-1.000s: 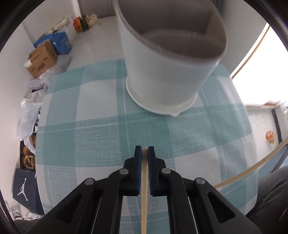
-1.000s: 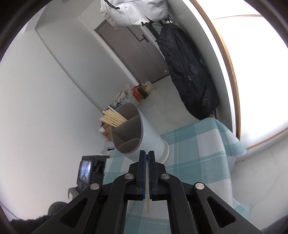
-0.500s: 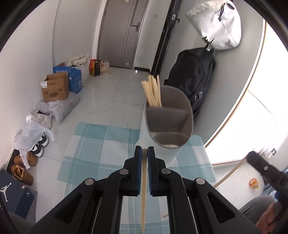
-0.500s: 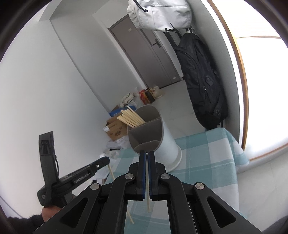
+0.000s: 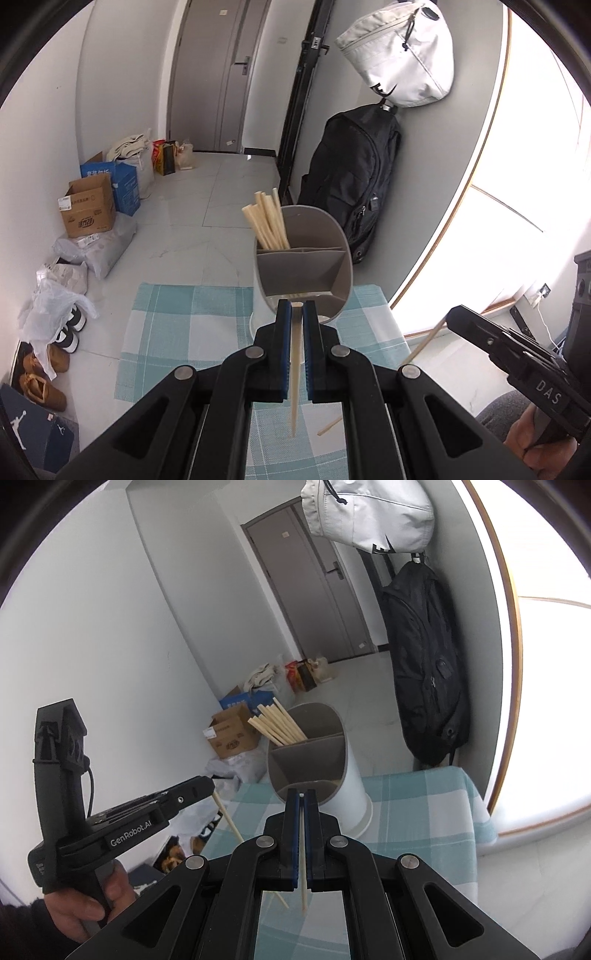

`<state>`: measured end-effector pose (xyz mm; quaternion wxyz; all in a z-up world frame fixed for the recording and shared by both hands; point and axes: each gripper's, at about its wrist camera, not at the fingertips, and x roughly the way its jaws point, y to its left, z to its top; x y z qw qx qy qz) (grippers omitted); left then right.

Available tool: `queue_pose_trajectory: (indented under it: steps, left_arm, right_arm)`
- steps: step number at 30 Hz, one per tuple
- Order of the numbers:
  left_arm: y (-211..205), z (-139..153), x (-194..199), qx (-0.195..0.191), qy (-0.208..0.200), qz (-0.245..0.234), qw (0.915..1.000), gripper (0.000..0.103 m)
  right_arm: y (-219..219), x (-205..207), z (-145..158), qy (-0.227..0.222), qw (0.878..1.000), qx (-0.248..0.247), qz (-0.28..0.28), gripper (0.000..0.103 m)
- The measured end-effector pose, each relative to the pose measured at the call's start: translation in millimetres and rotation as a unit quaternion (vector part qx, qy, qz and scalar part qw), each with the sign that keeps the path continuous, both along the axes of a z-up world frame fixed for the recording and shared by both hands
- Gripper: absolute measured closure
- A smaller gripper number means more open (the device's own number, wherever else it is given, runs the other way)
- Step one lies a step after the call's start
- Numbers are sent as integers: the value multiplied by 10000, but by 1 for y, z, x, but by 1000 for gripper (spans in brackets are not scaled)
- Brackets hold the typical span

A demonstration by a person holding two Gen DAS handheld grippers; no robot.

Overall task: Organize utensils
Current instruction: 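Carry both held chopsticks up over the white holder with both tools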

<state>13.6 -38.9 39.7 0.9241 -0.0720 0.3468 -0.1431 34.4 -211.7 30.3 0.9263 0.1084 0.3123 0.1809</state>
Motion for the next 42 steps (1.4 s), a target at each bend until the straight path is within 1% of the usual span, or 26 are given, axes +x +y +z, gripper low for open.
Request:
queue_pose_trajectory:
  steps: [4, 6, 11, 13, 18, 21, 24, 26, 29, 33, 35, 37, 39, 42]
  left_arm:
    - [-4, 10, 4, -59, 110, -264, 9996, 101]
    - [-6, 19, 6, -76, 127, -276, 9995, 101]
    - [-2, 53, 19, -273, 1, -235, 9994, 101]
    - [1, 70, 28, -408, -80, -226, 9989, 101]
    - [3, 99, 53, -595, -218, -148, 9979, 101]
    - [7, 113, 70, -659, -314, -113, 9973, 101]
    - [11, 120, 86, -716, -371, -83, 9967, 101]
    - [15, 122, 95, -821, -337, -76, 9960, 101]
    - [19, 124, 110, -843, -391, 25, 9957, 101]
    - [24, 123, 125, -923, -451, 162, 9946, 101]
    - [26, 116, 133, -919, -434, 201, 9946, 101]
    - [26, 106, 138, -937, -392, 186, 9947, 101]
    - [27, 93, 144, -875, -294, 231, 9955, 101]
    - [33, 76, 149, -1014, -171, 263, 9944, 101]
  right_arm:
    - [-2, 7, 14, -94, 9999, -47, 46, 102]
    - [-4, 11, 24, -137, 9999, -17, 72, 102]
    - [-10, 29, 63, -244, 9996, -54, 117, 102]
    - [-11, 38, 79, -277, 9995, -44, 128, 102]
    - [-7, 65, 116, -410, 9989, -118, 171, 102]
    - [-2, 85, 134, -515, 9983, -189, 200, 102]
    - [2, 103, 145, -586, 9977, -248, 237, 102]
    - [7, 117, 150, -583, 9974, -319, 267, 102]
    - [15, 137, 153, -584, 9969, -412, 341, 102]
    - [26, 157, 149, -528, 9958, -593, 460, 102]
    - [32, 165, 146, -466, 9952, -682, 528, 102]
    - [37, 174, 139, -366, 9949, -722, 603, 101]
    - [42, 181, 130, -297, 9941, -798, 665, 102]
    - [48, 189, 118, -194, 9927, -908, 766, 102]
